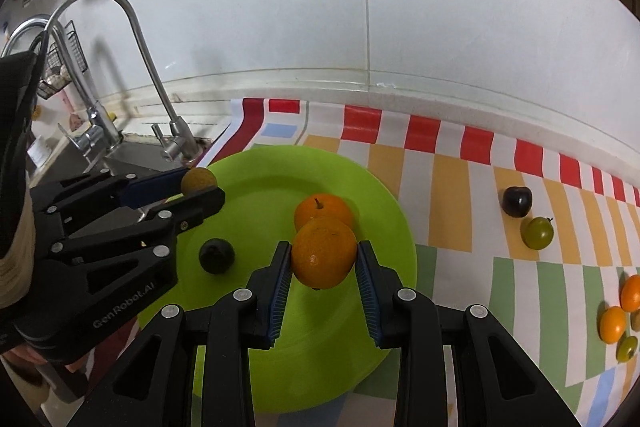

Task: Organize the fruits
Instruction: 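Open both grippers to release the kiwi and orange onto the plate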

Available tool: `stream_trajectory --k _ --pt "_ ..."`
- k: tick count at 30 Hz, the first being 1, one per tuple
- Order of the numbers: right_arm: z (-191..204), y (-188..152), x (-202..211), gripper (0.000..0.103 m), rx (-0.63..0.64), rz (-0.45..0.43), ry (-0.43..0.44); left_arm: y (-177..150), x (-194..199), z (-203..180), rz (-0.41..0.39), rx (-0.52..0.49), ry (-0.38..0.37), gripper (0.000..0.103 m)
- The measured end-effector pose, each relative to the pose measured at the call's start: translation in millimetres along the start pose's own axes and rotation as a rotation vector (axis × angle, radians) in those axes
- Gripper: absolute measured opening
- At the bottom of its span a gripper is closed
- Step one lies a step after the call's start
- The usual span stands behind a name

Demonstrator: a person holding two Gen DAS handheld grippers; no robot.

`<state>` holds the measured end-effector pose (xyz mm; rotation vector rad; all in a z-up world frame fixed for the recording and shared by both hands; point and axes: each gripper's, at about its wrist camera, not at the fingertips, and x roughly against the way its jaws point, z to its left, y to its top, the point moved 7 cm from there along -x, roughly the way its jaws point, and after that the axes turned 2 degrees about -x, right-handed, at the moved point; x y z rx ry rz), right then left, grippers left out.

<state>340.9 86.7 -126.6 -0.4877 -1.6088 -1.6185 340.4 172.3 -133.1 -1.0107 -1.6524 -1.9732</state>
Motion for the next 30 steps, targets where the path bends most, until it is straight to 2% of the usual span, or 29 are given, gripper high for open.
stream_trajectory --k 2,4,6,12,26,28,30 --pt "-0.5 0.7 -0.1 0.034 -0.002 -0.002 -0.001 -0.4 -1.9 -1.4 0.005 -0.001 -0.007 0.029" --pt "-2.6 0.7 1.4 0.041 -0.007 -0.003 -0.01 -0.2 0.1 -1.2 0.002 0.004 -0.004 0.032" --pt "-6.2 -0.1 6.1 0.042 -0.02 -0.009 -0.019 0.0 5.2 -0.6 -0.004 0.015 -0.007 0.038" --pt "-15.0 -3.5 30.5 0.042 -0.056 -0.04 -0.039 -3.4 30.2 -1.8 -0.011 0.022 0.026 0.045" --pt "-29.3 -12.8 101.0 0.042 -0.062 -0.145 -0.035 3.9 102.0 -36.1 -0.119 0.067 0.066 0.05" --pt "-35.2 -15.3 112.0 0.056 -0.062 -0.165 -0.039 3.9 108.8 -44.5 -0.124 0.073 0.08 0.05" --pt "-42.8 -17.8 122.9 0.057 -0.057 -0.18 -0.041 3.6 115.2 -52.8 -0.128 0.079 0.092 0.05"
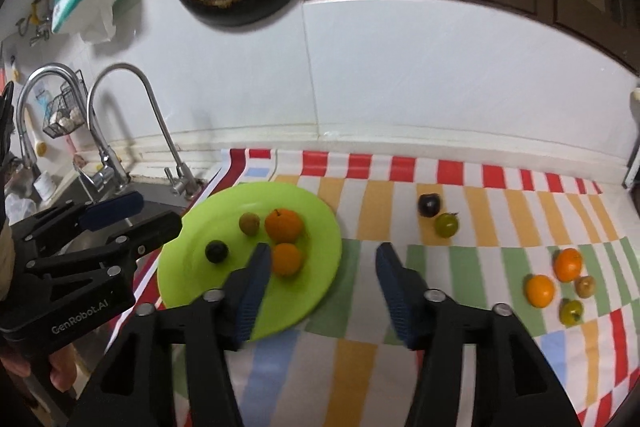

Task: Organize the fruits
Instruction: 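Open both grippers to release the kiwi and orange onto the plate, then move the left gripper to an orange while the right gripper approaches a green-yellow tomato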

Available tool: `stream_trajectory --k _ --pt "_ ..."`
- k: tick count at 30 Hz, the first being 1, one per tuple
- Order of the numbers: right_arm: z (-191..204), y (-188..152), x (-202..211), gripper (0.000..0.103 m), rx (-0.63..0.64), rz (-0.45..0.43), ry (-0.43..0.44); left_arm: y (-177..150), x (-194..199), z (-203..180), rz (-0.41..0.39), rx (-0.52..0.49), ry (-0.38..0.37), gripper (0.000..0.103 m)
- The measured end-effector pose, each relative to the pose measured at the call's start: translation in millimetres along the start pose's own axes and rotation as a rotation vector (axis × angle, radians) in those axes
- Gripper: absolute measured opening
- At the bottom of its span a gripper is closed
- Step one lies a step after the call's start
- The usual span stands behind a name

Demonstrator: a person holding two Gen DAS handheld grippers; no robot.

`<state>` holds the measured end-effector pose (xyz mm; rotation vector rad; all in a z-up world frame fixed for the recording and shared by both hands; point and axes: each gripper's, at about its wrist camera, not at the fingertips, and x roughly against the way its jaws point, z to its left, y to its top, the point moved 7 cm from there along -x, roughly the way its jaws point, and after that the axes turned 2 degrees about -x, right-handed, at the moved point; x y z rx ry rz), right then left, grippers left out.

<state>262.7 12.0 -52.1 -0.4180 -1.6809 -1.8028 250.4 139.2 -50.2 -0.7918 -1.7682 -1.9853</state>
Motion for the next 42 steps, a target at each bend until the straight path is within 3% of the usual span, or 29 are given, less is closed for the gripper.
stream_trajectory --k 10,24,42 --pt "-47.0 -1.7 44.5 0.057 0.007 -0.037 -0.002 2.2 32.6 -50.1 -0.055 0.046 0.028 0.062" --pt "-120.1 -11.0 94.3 0.057 -0.015 -0.079 -0.048 13.6 58.1 -121.4 -0.125 0.016 0.015 0.068" --pt "-189.6 -22.3 113.7 0.057 -0.006 -0.075 -0.111 17.6 39.9 -201.4 -0.134 -0.059 -0.097 0.071"
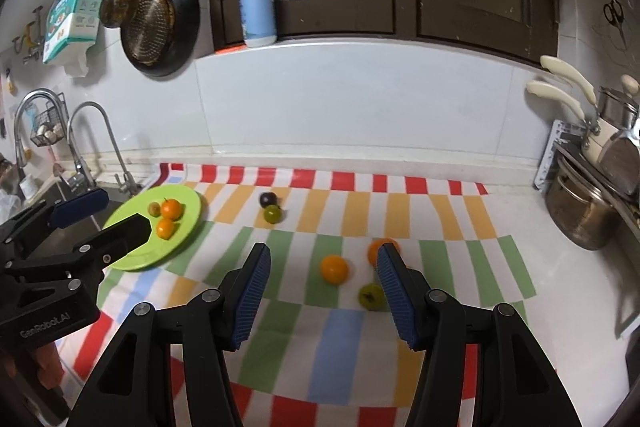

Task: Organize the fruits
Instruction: 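Move the left gripper to an orange while the right gripper approaches a green-yellow tomato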

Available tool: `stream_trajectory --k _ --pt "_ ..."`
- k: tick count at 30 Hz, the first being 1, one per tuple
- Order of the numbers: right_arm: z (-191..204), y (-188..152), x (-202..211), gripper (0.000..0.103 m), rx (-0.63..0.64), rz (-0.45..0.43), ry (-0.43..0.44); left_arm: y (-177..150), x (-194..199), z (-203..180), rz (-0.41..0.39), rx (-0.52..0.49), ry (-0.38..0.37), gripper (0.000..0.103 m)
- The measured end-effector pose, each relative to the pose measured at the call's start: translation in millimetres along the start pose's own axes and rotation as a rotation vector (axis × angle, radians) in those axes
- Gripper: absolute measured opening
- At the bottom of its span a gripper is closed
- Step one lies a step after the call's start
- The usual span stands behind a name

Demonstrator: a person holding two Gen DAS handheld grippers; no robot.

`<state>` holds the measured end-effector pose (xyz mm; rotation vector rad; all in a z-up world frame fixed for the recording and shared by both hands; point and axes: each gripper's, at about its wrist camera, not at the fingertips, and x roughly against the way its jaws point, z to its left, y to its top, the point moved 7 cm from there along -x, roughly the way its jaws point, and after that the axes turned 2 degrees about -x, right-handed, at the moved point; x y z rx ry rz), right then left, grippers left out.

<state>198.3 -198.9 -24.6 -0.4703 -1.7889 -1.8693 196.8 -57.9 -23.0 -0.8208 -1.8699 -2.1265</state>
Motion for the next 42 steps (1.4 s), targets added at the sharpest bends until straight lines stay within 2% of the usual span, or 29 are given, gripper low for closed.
stream_trajectory --k 12,20,28,33,36,42 --pt "-33.8 -16.3 -19.2 0.057 -0.039 0.037 -0.048 2.3 -40.6 -36.8 0.033 -0.121 -0.13 0.071" --pt "-38.4 -29.5 -42.6 0.057 -0.05 0.087 -0.071 -3.0 -72.7 -51.7 0.035 -0.283 -0.214 0.071" --pt "-38.0 -44.7 -71.0 0.056 -0.023 0.145 -0.082 -13.5 -102.8 -62.8 0.029 -0.401 -0.302 0.071" --pt "-39.5 -53.0 -89.9 0.056 -0.012 0.182 -0.084 -20.0 -125.3 -66.2 0.053 -0.417 -0.353 0.07" --pt "-40.5 -57.9 -100.0 0.055 -0.012 0.203 -0.079 -25.7 -140.5 -70.0 0.096 -0.409 -0.391 0.065" --pt "-44.0 -66.3 -116.3 0.05 -0.022 0.239 -0.065 -36.6 -160.8 -77.5 0.16 -0.415 -0.417 0.06"
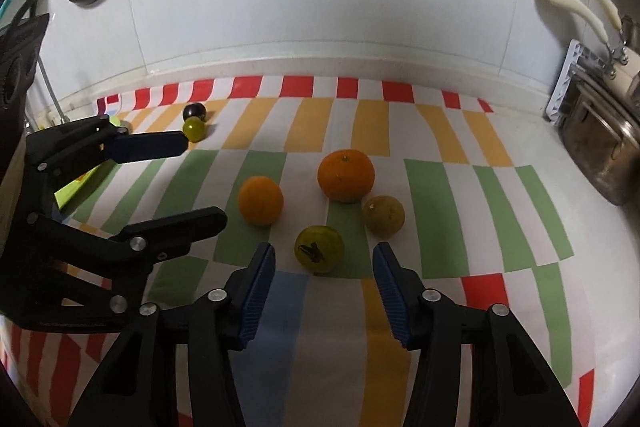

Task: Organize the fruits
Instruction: 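Move the left gripper to an orange while the right gripper approaches a green-yellow tomato, then close the left gripper on the orange while the right gripper closes on the green-yellow tomato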

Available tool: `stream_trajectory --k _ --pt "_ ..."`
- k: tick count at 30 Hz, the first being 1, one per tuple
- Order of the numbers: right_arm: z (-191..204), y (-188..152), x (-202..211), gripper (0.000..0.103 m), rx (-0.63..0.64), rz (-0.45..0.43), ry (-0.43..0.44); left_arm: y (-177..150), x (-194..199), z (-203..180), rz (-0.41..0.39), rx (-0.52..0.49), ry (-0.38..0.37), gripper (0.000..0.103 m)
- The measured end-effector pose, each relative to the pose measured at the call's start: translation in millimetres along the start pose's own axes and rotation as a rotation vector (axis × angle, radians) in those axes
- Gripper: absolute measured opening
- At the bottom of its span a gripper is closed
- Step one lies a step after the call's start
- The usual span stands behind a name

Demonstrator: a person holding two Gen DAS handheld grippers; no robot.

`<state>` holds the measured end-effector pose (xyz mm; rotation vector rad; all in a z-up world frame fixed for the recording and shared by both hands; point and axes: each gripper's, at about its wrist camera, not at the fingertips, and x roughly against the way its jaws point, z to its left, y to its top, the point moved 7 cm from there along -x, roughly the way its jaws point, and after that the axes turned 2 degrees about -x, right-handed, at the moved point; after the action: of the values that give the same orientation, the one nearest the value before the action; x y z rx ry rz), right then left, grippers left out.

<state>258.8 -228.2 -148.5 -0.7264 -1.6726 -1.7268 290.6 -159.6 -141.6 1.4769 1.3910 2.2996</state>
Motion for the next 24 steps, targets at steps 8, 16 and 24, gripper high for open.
stream_trajectory --k 8,16,24 --pt "-3.2 -1.3 -15.1 0.042 -0.001 0.028 0.018 0.2 -18.7 -1.9 0.039 -0.004 -0.032 0.055" --pt "-8.7 -1.9 -16.0 0.031 -0.021 0.031 0.028 -1.0 -28.9 -8.1 0.068 -0.009 -0.061 0.042" --pt "-12.3 -4.9 -12.8 0.031 -0.053 0.026 0.021 -0.9 -27.7 -9.1 0.075 0.01 -0.056 0.037"
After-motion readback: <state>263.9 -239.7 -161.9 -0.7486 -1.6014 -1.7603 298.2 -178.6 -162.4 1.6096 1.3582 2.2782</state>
